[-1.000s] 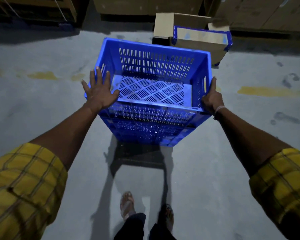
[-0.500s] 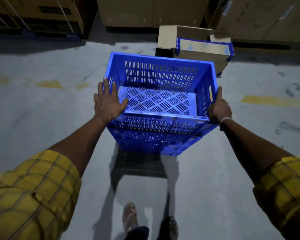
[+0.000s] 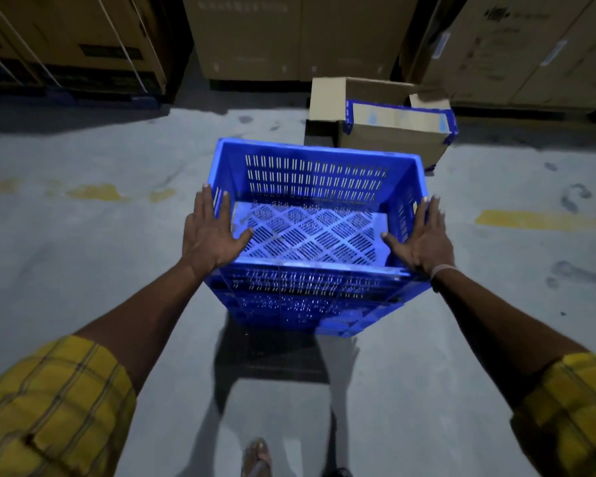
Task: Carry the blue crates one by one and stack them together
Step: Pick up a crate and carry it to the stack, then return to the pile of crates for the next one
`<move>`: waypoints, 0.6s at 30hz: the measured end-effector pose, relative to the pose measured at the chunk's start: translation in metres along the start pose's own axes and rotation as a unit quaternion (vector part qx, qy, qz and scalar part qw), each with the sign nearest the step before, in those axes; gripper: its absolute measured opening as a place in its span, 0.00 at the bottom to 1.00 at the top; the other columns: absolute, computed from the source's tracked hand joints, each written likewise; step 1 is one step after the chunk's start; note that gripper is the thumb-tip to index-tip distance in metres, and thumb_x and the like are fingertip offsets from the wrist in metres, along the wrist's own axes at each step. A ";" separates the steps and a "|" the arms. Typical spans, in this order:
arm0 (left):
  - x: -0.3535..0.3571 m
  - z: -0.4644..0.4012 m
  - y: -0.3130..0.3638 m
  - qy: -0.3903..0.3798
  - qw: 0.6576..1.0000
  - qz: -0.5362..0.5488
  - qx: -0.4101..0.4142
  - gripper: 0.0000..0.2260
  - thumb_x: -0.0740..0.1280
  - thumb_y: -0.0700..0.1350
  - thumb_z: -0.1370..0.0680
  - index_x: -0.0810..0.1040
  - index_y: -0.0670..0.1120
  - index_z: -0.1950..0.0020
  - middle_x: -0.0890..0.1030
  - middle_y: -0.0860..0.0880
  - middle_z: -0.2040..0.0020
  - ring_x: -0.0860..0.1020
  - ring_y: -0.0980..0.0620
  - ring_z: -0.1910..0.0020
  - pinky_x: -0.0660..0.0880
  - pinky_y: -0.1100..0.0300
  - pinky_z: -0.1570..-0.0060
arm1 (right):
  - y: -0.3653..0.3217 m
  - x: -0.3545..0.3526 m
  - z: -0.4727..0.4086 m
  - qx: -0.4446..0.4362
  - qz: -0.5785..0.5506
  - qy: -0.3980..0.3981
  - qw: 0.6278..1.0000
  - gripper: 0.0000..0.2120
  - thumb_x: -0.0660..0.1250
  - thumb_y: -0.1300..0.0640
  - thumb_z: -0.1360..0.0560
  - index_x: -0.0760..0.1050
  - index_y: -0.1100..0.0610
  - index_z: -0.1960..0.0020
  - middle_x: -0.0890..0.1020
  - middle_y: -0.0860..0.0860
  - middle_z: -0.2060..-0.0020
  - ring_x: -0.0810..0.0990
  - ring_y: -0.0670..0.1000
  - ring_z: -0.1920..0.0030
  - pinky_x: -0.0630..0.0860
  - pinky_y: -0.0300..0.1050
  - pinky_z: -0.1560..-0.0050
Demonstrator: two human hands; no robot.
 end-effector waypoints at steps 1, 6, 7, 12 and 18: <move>-0.001 -0.001 -0.001 0.002 1.000 0.004 0.001 0.44 0.54 0.72 0.24 0.43 0.49 0.17 0.37 0.43 0.18 0.40 0.43 0.19 0.54 0.43 0.26 | -0.001 -0.001 -0.002 -0.001 0.000 0.002 1.000 0.54 0.57 0.26 0.28 0.39 0.59 0.19 0.40 0.56 0.20 0.44 0.62 0.20 0.61 0.61 0.25; 0.002 -0.003 0.000 0.025 1.000 0.005 0.010 0.44 0.52 0.73 0.24 0.45 0.48 0.17 0.38 0.42 0.18 0.40 0.44 0.19 0.54 0.44 0.25 | -0.003 0.006 0.000 0.003 0.043 0.032 0.999 0.55 0.52 0.22 0.29 0.39 0.60 0.19 0.41 0.56 0.20 0.44 0.62 0.20 0.63 0.61 0.28; 0.001 -0.003 0.000 0.022 1.000 0.002 0.016 0.46 0.50 0.74 0.26 0.45 0.47 0.17 0.37 0.41 0.18 0.39 0.44 0.19 0.52 0.45 0.25 | -0.004 0.004 0.000 0.000 0.037 0.022 0.999 0.56 0.53 0.22 0.29 0.39 0.61 0.19 0.41 0.56 0.20 0.43 0.62 0.20 0.62 0.61 0.27; -0.023 -0.003 -0.003 -0.105 0.991 0.076 0.021 0.51 0.57 0.76 0.27 0.39 0.48 0.18 0.33 0.43 0.19 0.33 0.45 0.20 0.43 0.45 0.21 | -0.005 -0.011 0.002 0.016 -0.003 -0.065 0.998 0.57 0.57 0.24 0.30 0.39 0.61 0.20 0.38 0.57 0.20 0.38 0.60 0.21 0.52 0.64 0.24; -0.067 0.033 -0.006 -0.234 0.950 0.206 0.001 0.49 0.69 0.63 0.24 0.36 0.54 0.18 0.36 0.48 0.18 0.36 0.44 0.20 0.45 0.43 0.22 | -0.044 -0.031 0.067 0.108 -0.094 -0.152 0.978 0.60 0.56 0.20 0.35 0.42 0.58 0.19 0.41 0.57 0.20 0.38 0.58 0.20 0.42 0.59 0.23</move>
Point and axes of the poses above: each hand's wrist, its own z-axis away from the middle knuckle, its own x-axis out of the palm, y = z × x, the point moved 3 cm from there along -z, towards the middle knuckle
